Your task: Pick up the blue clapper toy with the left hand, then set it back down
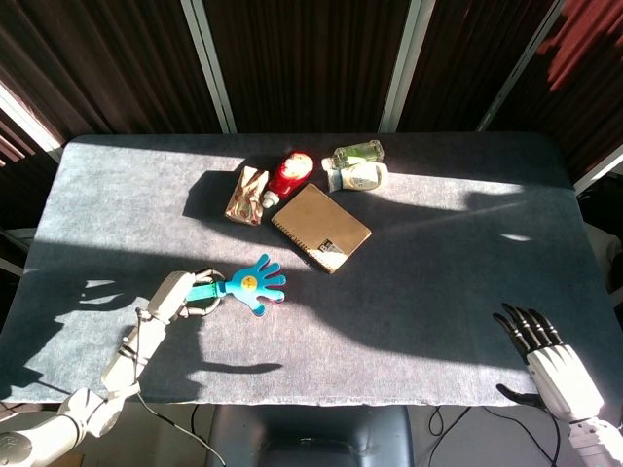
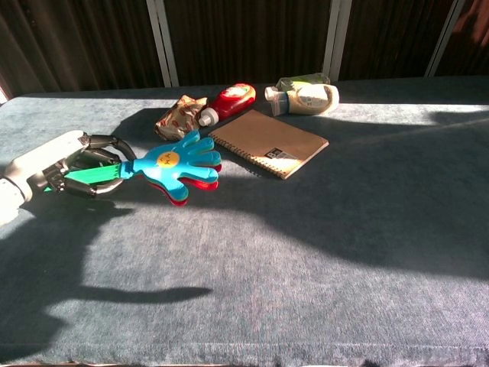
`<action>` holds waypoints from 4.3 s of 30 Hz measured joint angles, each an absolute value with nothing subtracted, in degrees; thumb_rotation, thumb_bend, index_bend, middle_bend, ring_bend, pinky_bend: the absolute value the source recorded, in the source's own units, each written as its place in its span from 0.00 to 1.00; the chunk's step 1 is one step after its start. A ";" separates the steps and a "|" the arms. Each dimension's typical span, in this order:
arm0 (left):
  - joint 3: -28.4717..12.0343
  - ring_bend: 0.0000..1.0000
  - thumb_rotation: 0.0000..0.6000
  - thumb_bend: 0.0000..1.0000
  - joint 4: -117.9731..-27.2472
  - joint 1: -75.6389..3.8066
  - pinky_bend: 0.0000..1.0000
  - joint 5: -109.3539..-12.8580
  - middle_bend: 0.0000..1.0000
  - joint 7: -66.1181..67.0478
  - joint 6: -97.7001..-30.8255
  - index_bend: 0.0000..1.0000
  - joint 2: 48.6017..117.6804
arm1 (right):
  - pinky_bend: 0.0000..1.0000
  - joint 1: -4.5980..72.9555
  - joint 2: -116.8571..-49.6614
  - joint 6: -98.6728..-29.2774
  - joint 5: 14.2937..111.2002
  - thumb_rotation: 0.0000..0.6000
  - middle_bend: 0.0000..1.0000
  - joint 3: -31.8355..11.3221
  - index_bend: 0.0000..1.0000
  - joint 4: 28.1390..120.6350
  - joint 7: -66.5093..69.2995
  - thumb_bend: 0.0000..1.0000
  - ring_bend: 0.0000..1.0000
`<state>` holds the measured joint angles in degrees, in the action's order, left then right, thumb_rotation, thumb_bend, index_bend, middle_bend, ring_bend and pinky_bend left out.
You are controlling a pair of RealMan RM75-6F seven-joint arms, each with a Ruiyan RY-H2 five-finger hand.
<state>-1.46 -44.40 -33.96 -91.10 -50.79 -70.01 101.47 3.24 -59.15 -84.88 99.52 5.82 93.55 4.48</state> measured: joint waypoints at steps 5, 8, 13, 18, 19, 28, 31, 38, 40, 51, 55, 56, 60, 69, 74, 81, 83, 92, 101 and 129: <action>-2.55 0.51 1.00 0.66 -46.63 -33.28 0.64 -90.78 0.80 -64.76 -73.28 0.81 100.69 | 0.00 3.30 -59.13 -84.58 99.42 1.00 0.00 5.89 0.00 93.62 4.33 0.06 0.00; -3.51 0.50 1.00 0.65 -49.51 -32.85 0.64 -90.46 0.79 -76.62 -75.13 0.81 98.94 | 0.00 3.10 -59.29 -84.92 98.41 1.00 0.00 5.27 0.00 93.54 3.25 0.06 0.00; -4.20 0.50 1.00 0.65 -54.83 -32.07 0.64 -90.81 0.79 -94.75 -78.11 0.81 94.33 | 0.00 2.72 -59.95 -85.21 96.56 1.00 0.00 4.29 0.00 93.65 0.97 0.06 0.00; -1.84 0.50 1.00 0.65 -54.39 -32.54 0.65 -93.78 0.79 -98.47 -77.51 0.81 92.85 | 0.00 2.82 -59.55 -84.68 97.39 1.00 0.00 4.83 0.00 94.08 1.58 0.06 0.00; -1.10 0.50 1.00 0.65 -54.10 -32.80 0.65 -94.50 0.79 -97.41 -76.78 0.81 92.63 | 0.00 2.81 -59.37 -84.74 97.35 1.00 0.00 4.81 0.00 94.14 1.76 0.06 0.00; 4.76 0.50 1.00 0.65 -55.99 -36.56 0.65 -97.85 0.80 -65.46 -62.48 0.81 89.43 | 0.00 2.90 -58.95 -84.58 97.79 1.00 0.00 5.08 0.00 94.32 2.50 0.06 0.00; 5.44 0.50 1.00 0.65 -57.52 -37.36 0.64 -97.55 0.80 -57.43 -57.74 0.81 88.48 | 0.00 2.84 -58.87 -84.95 97.65 1.00 0.00 4.86 0.00 94.23 2.64 0.06 0.00; 1.71 0.50 1.00 0.65 -60.29 -35.56 0.62 -94.67 0.80 -60.71 -62.80 0.81 88.11 | 0.00 2.70 -58.87 -85.17 97.90 1.00 0.00 4.88 0.00 94.18 2.59 0.06 0.00; 0.16 0.50 1.00 0.65 -61.19 -34.78 0.62 -93.60 0.80 -67.72 -65.84 0.81 87.91 | 0.00 2.73 -58.93 -84.97 97.90 1.00 0.00 4.93 0.00 94.19 2.45 0.06 0.00; -7.22 0.49 1.00 0.62 -67.05 -30.30 0.63 -88.74 0.79 -117.91 -79.72 0.81 86.71 | 0.00 2.66 -58.70 -84.82 97.99 1.00 0.00 5.14 0.00 94.47 2.36 0.06 0.00; -7.13 0.49 1.00 0.62 -65.82 -29.91 0.63 -89.55 0.80 -121.37 -81.40 0.81 87.41 | 0.00 2.04 -58.95 -85.95 98.43 1.00 0.00 5.32 0.00 93.59 2.94 0.06 0.00; -6.89 0.49 1.00 0.62 -65.21 -29.93 0.63 -89.97 0.80 -120.80 -81.59 0.81 87.63 | 0.00 2.03 -58.97 -85.93 98.51 1.00 0.00 5.38 0.00 93.53 3.00 0.06 0.00; -5.12 0.50 1.00 0.62 -61.41 -30.45 0.64 -92.52 0.80 -111.30 -81.38 0.81 88.69 | 0.00 2.12 -58.75 -85.41 98.79 1.00 0.00 5.74 0.00 93.68 3.13 0.06 0.00; -1.14 0.50 1.00 0.63 -55.16 -33.42 0.64 -96.01 0.80 -67.59 -74.13 0.81 89.60 | 0.00 2.19 -58.58 -85.20 98.89 1.00 0.00 5.81 0.00 93.78 3.15 0.06 0.00; -1.30 0.50 1.00 0.60 -55.37 -34.13 0.65 -95.06 0.80 -55.82 -72.25 0.81 89.47 | 0.00 2.36 -58.32 -84.81 98.90 1.00 0.00 5.91 0.00 93.74 3.61 0.06 0.00; -2.89 0.49 1.00 0.58 -56.09 -33.90 0.63 -92.21 0.80 -64.02 -72.48 0.81 90.14 | 0.00 2.54 -58.31 -84.25 99.22 1.00 0.00 6.24 0.00 93.89 3.59 0.06 0.00; -3.04 0.45 1.00 0.57 -55.65 -33.87 0.57 -91.66 0.78 -67.72 -72.27 0.81 90.67 | 0.00 2.57 -58.15 -84.21 99.34 1.00 0.00 6.36 0.00 94.02 3.91 0.06 0.00; 0.19 0.31 1.00 0.53 -48.09 -34.51 0.24 -92.97 0.65 -60.73 -69.43 0.72 95.39 | 0.00 2.82 -58.15 -83.61 99.20 1.00 0.00 6.43 0.00 94.01 4.06 0.06 0.00; 4.03 0.02 1.00 0.43 -39.40 -35.57 0.01 -95.54 0.25 -51.63 -66.83 0.33 101.44 | 0.00 2.72 -57.84 -84.08 99.44 1.00 0.00 6.49 0.00 94.03 4.69 0.06 0.00; 9.33 0.00 1.00 0.42 -77.15 -15.40 0.00 -98.90 0.00 -1.15 -95.73 0.00 78.90 | 0.00 1.04 -60.96 -89.27 98.89 1.00 0.00 4.12 0.00 92.42 1.71 0.06 0.00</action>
